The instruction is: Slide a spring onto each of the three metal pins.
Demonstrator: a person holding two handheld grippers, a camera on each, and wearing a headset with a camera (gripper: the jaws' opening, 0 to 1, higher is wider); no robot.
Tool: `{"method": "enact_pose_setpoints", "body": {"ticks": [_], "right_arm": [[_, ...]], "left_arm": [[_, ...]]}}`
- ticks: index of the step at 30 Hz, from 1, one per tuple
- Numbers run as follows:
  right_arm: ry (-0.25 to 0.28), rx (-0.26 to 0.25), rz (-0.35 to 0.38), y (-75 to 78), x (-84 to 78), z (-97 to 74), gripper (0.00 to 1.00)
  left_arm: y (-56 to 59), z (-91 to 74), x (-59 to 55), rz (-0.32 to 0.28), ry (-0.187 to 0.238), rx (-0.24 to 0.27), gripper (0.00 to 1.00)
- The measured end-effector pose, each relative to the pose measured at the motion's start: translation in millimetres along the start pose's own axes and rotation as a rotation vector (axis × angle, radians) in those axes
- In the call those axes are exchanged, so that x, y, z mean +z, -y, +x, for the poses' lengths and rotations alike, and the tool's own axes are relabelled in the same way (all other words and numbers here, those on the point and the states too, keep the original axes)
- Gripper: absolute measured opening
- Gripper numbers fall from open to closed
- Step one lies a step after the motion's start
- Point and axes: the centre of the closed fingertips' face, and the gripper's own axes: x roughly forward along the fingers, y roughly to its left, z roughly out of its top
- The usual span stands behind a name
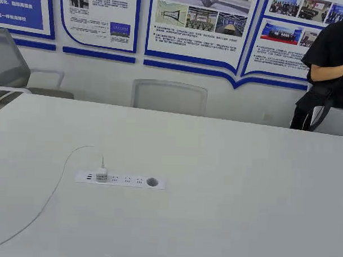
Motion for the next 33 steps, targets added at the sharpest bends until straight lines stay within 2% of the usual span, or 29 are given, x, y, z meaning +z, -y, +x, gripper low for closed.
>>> {"method": "enact_pose_setpoints", "body": {"ticks": [6, 15, 18, 26, 30, 33], "right_arm": [[0.004, -0.002, 0.006, 1.2, 1.2, -0.3, 0.98], [-0.001, -0.012, 0.026, 2.7, -2.6, -3.9, 0.97], [-0.003, -0.014, 0.028, 2.3, -3.4, -4.5, 0.97], [-0.002, -0.011, 0.034, 2.1, -3.5, -2.8, 0.97], [-0.002, -0.015, 0.042, 3.6, -4.7, -3.3, 0.97], [-0.001, -0.019, 0.049, 5.5, -5.6, -4.2, 0.97]], "left_arm": [[-2.0, 10.9, 2.2, -0.001, -0.006, -0.008, 0.95], [-11.1, 33.7, 9.2, -0.015, -0.005, -0.008, 0.91], [-10.2, 39.7, 12.4, -0.013, -0.008, -0.011, 0.89], [-15.4, 59.1, 9.4, -0.029, -0.021, -0.019, 0.85], [-18.9, 65.7, 8.3, -0.067, -0.020, -0.015, 0.80], [-19.9, 69.2, 9.8, -0.075, -0.019, -0.012, 0.79]]}}
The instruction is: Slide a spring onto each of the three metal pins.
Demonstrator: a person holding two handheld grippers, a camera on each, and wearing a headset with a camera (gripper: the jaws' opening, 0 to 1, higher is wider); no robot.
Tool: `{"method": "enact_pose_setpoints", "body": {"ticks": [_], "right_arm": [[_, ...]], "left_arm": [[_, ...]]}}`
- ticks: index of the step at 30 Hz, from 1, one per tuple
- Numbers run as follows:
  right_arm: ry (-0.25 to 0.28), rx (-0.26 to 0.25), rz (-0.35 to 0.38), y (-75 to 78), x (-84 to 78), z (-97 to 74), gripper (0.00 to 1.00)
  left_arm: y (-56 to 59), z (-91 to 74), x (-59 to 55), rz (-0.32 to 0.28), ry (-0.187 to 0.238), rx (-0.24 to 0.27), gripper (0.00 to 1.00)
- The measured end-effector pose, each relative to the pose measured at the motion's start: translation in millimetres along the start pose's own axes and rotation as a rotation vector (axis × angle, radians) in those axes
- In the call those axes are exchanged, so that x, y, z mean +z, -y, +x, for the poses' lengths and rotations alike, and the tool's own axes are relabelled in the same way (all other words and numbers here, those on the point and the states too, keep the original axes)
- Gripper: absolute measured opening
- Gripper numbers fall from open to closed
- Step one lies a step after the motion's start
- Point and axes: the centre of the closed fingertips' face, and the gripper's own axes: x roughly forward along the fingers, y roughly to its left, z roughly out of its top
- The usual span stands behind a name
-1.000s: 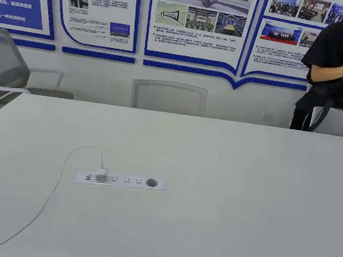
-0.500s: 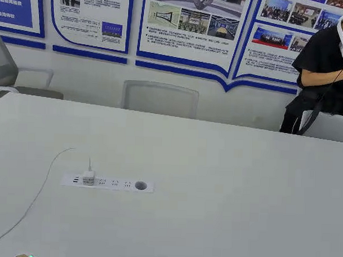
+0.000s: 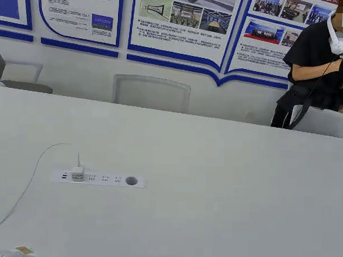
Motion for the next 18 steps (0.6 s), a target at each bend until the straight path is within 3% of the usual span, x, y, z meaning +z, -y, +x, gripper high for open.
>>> {"method": "enact_pose_setpoints", "body": {"ticks": [18], "right_arm": [[-0.002, 0.012, 0.022, -0.6, -2.0, 4.1, 0.97]], "left_arm": [[-8.6, 18.6, 9.6, -0.020, 0.006, 0.022, 0.65]]}}
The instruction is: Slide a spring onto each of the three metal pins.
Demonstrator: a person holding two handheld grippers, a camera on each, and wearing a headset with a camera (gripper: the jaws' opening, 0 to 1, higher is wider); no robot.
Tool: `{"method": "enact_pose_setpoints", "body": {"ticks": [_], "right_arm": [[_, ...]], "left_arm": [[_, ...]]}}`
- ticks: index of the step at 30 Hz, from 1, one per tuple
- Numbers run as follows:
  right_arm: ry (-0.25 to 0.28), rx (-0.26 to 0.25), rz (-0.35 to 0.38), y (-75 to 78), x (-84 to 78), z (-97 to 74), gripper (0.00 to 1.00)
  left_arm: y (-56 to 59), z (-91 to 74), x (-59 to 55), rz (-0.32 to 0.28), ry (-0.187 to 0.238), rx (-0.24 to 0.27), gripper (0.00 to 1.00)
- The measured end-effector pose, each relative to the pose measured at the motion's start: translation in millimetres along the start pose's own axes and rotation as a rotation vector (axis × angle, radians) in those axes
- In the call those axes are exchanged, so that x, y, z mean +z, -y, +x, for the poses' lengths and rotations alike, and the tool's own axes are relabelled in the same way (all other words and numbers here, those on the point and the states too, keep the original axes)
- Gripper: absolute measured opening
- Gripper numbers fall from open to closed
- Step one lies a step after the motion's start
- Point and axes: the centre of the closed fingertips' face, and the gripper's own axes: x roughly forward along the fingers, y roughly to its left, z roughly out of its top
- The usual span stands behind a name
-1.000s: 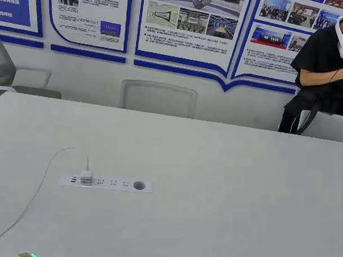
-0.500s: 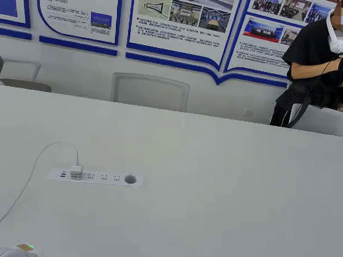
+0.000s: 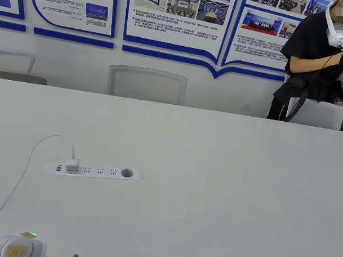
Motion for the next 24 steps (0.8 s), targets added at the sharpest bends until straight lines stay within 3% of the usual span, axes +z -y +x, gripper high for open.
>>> {"method": "enact_pose_setpoints", "body": {"ticks": [6, 19, 24], "right_arm": [[-0.008, 0.005, -0.002, -1.1, -2.3, 2.0, 0.97], [-0.019, 0.017, 0.006, -3.2, -5.1, 5.3, 0.97], [-0.020, 0.020, 0.011, -3.2, -5.1, 5.5, 0.97]], "left_arm": [[-4.4, 2.3, 2.1, -0.003, -0.012, 0.011, 0.55], [-18.7, 12.7, 7.9, -0.043, -0.021, 0.087, 0.33], [-15.5, 16.8, 8.2, -0.039, -0.035, 0.094, 0.27]]}}
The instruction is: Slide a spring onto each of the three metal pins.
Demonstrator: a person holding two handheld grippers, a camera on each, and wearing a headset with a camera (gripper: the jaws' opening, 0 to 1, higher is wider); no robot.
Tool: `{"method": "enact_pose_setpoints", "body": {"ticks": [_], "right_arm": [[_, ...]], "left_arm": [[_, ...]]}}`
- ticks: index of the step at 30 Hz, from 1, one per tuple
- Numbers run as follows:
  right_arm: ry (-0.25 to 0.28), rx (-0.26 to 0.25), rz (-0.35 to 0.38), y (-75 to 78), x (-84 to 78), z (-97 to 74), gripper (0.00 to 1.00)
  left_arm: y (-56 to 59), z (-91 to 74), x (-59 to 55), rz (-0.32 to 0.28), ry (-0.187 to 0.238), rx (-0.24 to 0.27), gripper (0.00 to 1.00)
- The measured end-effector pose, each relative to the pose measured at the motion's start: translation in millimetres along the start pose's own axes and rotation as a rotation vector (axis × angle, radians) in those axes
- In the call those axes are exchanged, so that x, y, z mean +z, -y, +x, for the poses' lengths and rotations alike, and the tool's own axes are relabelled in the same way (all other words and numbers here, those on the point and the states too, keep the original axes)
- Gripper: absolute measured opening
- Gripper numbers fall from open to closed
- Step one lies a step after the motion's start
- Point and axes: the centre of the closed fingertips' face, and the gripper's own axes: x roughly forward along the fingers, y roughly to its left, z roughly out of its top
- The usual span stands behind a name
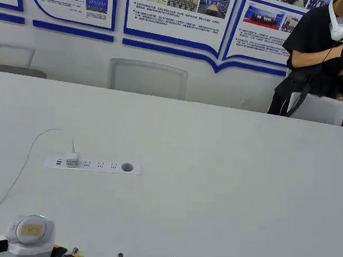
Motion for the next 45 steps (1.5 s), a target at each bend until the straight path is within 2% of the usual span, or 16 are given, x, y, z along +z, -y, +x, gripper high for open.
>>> {"method": "enact_pose_setpoints", "body": {"ticks": [3, 9, 13, 18, 22, 25, 28, 32, 45], "right_arm": [[-0.004, 0.005, -0.001, -2.0, -0.8, 1.2, 0.97], [-0.008, 0.012, 0.000, -3.5, -1.7, 2.8, 0.97], [-0.009, 0.011, 0.003, -3.2, -2.1, 2.7, 0.97], [-0.011, 0.011, 0.004, -3.0, -3.0, 2.5, 0.97], [-0.011, 0.009, 0.004, -2.2, -3.0, 1.9, 0.97], [-0.009, 0.006, 0.005, -1.0, -2.9, 1.0, 0.97], [-0.007, 0.002, 0.006, 0.2, -2.9, 0.1, 0.97], [-0.005, 0.002, 0.005, -0.3, -2.4, 0.3, 0.96], [-0.005, 0.012, -0.016, -4.3, -2.5, 0.6, 0.97]], "left_arm": [[-1.9, 1.3, 0.1, 0.030, -0.013, 0.023, 0.25], [-4.5, 3.9, 1.7, 0.034, -0.030, 0.057, 0.19], [0.8, 7.6, 3.2, 0.031, -0.036, 0.049, 0.17], [-2.4, 7.4, 2.9, 0.110, -0.071, 0.108, 0.12], [-0.8, 6.6, 2.5, 0.159, -0.088, 0.128, 0.11], [0.1, 5.2, 0.7, 0.156, -0.094, 0.127, 0.08], [-0.3, 1.4, -1.3, 0.113, -0.097, 0.121, 0.08], [-1.0, -1.4, -4.0, 0.091, -0.096, 0.116, 0.08], [-7.7, -20.9, 10.6, 0.043, -0.034, 0.133, 0.08]]}}
